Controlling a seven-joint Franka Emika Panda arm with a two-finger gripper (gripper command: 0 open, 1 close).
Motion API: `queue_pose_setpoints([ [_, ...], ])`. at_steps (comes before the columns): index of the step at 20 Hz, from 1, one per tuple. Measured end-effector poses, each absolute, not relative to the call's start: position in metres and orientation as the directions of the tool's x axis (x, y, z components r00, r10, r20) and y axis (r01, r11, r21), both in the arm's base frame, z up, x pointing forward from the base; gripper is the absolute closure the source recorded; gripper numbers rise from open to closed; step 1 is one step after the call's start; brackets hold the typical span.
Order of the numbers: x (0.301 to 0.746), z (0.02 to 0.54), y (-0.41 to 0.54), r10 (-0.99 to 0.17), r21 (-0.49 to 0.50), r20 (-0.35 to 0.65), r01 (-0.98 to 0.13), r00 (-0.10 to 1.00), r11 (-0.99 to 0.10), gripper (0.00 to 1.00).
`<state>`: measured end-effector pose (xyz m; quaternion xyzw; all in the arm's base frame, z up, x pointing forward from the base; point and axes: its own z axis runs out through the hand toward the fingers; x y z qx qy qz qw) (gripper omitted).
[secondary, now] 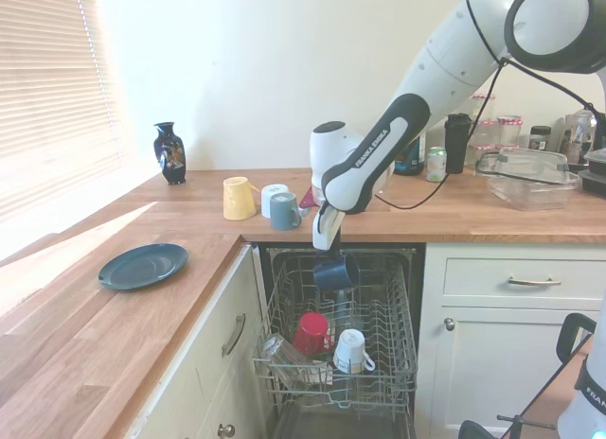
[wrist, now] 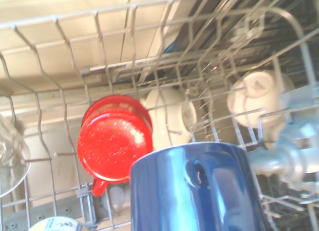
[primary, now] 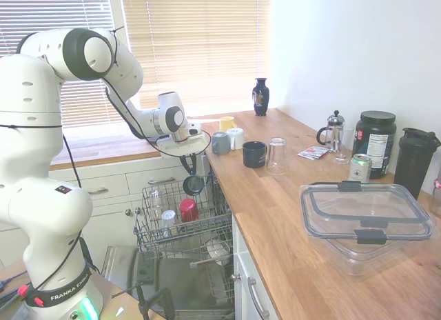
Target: Unload a mug from dishwasher
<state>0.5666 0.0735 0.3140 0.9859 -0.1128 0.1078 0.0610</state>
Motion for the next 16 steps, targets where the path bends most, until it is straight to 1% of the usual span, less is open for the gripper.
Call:
queue_pose_setpoints([
  [4,0.562,0.354,0.067,-0.224,0.096,0.251,-0.254,0.942,-0.962,1.00],
  [9,0.562,0.401,0.065,-0.237,0.127,0.281,-0.281,0.930,-0.951,1.00],
  [16,0.572,0.433,0.055,-0.268,0.197,0.296,-0.333,0.917,-0.922,1.00],
])
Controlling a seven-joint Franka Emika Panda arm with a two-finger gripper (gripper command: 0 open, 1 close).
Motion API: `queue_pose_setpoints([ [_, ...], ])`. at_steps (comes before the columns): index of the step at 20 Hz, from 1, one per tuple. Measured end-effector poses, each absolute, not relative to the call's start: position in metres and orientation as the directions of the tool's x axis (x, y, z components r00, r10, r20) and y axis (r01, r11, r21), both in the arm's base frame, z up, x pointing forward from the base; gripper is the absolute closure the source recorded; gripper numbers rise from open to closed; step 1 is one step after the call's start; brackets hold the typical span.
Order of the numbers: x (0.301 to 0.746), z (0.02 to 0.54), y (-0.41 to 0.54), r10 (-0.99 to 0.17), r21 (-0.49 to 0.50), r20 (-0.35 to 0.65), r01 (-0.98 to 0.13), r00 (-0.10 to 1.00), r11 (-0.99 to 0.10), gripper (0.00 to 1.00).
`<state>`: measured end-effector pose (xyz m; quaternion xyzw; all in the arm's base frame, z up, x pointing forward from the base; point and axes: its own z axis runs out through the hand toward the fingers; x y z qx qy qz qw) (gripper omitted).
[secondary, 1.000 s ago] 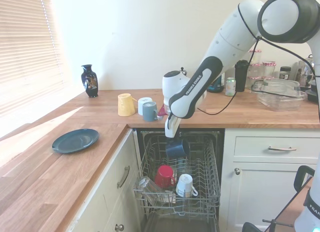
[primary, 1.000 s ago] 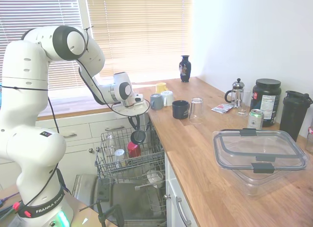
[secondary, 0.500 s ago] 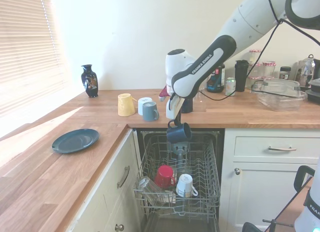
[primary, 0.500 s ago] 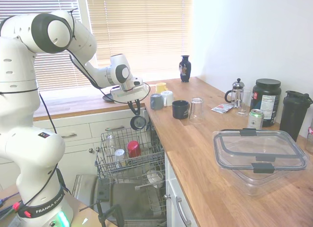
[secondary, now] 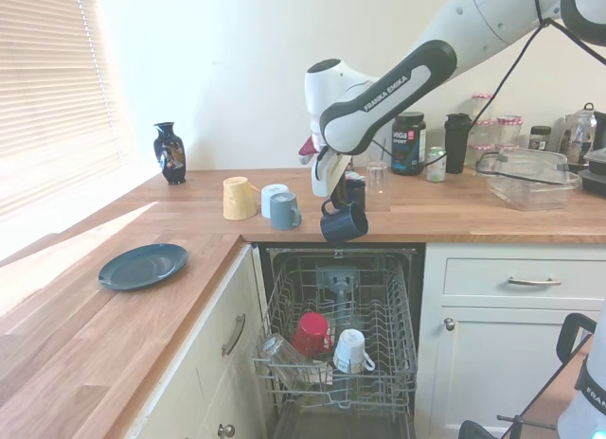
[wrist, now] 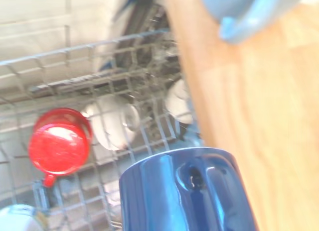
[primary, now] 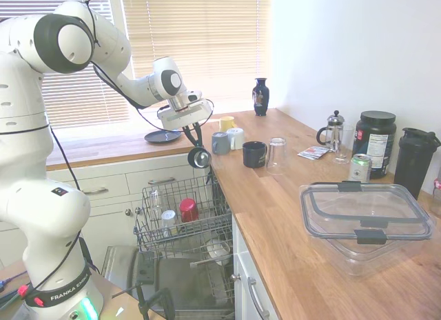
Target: Unload a mug from dishwasher
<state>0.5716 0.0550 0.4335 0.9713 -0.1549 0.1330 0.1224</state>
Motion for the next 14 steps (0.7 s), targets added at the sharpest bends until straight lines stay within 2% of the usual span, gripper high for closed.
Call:
queue_pose_setpoints([
  [7,0.577,0.435,-0.004,-0.315,0.244,0.294,-0.390,0.902,-0.888,1.00],
  [14,0.586,0.435,-0.032,-0.300,0.312,0.292,-0.387,0.908,-0.868,1.00],
])
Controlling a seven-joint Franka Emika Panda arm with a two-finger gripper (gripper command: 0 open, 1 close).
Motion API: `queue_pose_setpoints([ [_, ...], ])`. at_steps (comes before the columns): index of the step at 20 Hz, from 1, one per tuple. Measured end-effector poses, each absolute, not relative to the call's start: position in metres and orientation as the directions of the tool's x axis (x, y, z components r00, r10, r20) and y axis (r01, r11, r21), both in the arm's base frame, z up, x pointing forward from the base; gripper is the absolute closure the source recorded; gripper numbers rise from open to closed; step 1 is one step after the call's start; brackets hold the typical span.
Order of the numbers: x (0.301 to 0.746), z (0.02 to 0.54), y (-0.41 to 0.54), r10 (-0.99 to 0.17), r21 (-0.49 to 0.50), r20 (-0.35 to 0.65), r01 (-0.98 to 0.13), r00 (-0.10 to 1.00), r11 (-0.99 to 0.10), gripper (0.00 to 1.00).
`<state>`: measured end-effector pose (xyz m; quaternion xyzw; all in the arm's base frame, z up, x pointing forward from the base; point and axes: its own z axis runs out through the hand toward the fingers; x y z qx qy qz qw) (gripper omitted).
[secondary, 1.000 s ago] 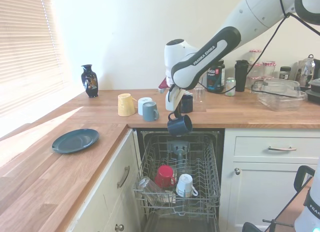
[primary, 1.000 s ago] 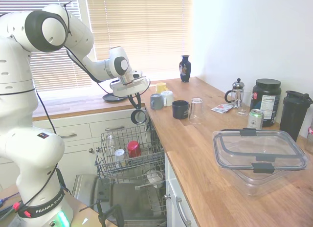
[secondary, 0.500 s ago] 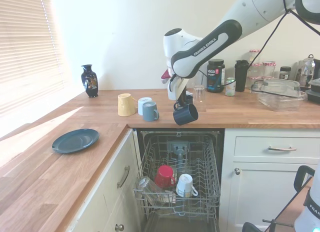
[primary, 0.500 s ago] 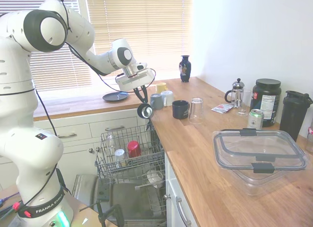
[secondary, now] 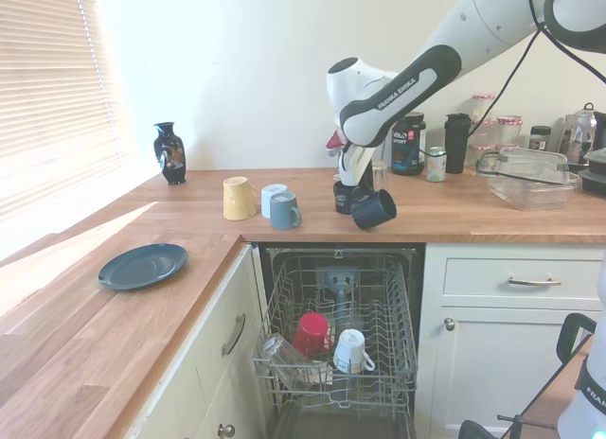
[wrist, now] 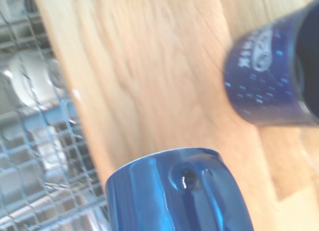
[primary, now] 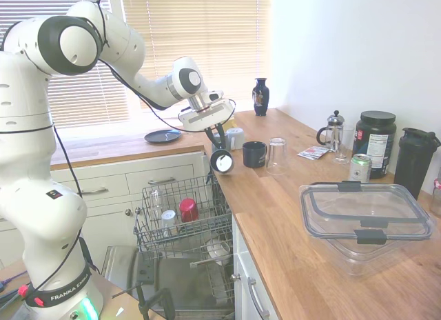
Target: Unload a mug from dishwasher
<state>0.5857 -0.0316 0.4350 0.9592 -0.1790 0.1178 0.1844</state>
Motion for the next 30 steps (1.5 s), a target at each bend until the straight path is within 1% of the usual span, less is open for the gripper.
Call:
queue_pose_setpoints([
  [6,0.610,0.429,-0.023,-0.279,0.352,0.274,-0.366,0.920,-0.861,1.00],
  [14,0.629,0.424,-0.020,-0.268,0.359,0.275,-0.357,0.923,-0.862,1.00],
  [17,0.637,0.416,-0.010,-0.255,0.344,0.290,-0.349,0.922,-0.871,1.00],
  [22,0.646,0.375,-0.013,-0.295,0.314,0.283,-0.379,0.913,-0.871,1.00],
  [30,0.655,0.374,-0.017,-0.333,0.272,0.316,-0.421,0.888,-0.865,1.00],
])
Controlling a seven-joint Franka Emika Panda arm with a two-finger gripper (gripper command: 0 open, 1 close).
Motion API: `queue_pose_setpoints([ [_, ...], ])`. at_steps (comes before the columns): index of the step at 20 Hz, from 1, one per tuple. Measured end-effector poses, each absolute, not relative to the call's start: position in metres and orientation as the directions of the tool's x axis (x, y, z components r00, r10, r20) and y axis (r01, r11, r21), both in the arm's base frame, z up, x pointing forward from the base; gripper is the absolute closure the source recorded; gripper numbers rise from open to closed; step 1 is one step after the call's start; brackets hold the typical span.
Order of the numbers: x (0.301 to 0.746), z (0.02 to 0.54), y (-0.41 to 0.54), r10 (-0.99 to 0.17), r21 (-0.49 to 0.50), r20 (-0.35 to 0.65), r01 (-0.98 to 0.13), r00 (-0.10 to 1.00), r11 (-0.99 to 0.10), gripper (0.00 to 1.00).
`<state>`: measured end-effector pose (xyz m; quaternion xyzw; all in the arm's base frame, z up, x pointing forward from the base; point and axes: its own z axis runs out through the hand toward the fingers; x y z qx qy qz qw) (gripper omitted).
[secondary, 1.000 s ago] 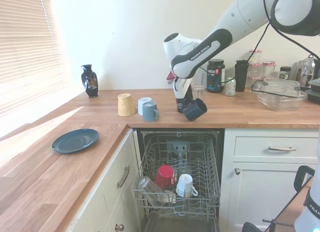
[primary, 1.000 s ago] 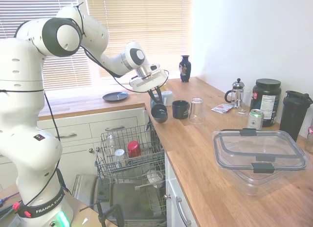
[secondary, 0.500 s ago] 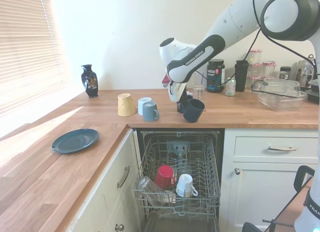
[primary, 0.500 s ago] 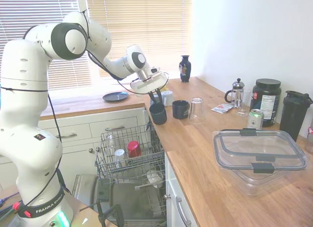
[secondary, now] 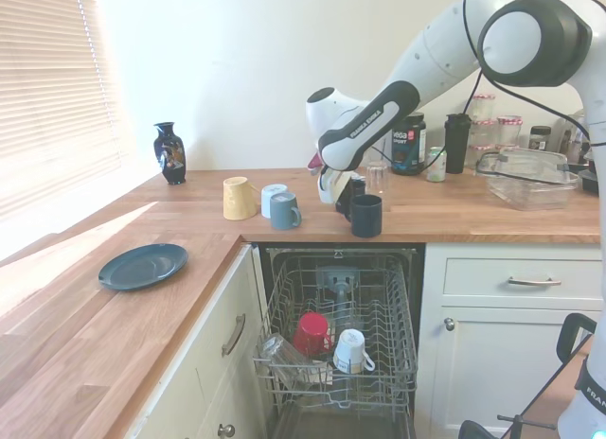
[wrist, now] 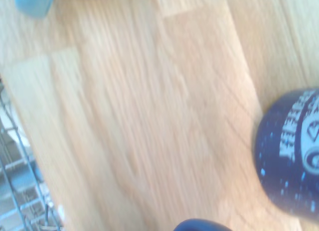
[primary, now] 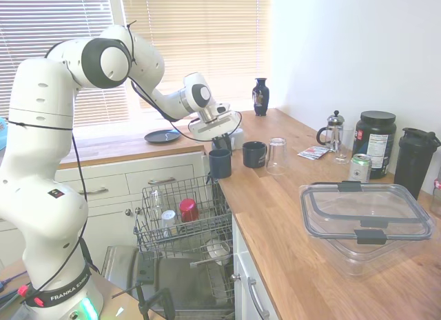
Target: Unload a mug from dishwasher
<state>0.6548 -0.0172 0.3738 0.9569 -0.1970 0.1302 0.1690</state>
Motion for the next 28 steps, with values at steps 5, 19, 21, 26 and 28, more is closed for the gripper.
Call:
queue_pose_setpoints([
  [5,0.675,0.374,-0.019,-0.352,0.253,0.336,-0.444,0.873,-0.860,1.00],
  [19,0.711,0.376,-0.032,-0.421,0.189,0.365,-0.508,0.831,-0.840,1.00],
  [21,0.712,0.379,-0.033,-0.425,0.184,0.368,-0.512,0.827,-0.839,1.00],
  [26,0.713,0.381,-0.033,-0.429,0.177,0.371,-0.516,0.824,-0.838,1.00],
  [28,0.714,0.383,-0.032,-0.428,0.175,0.374,-0.516,0.823,-0.839,0.00],
])
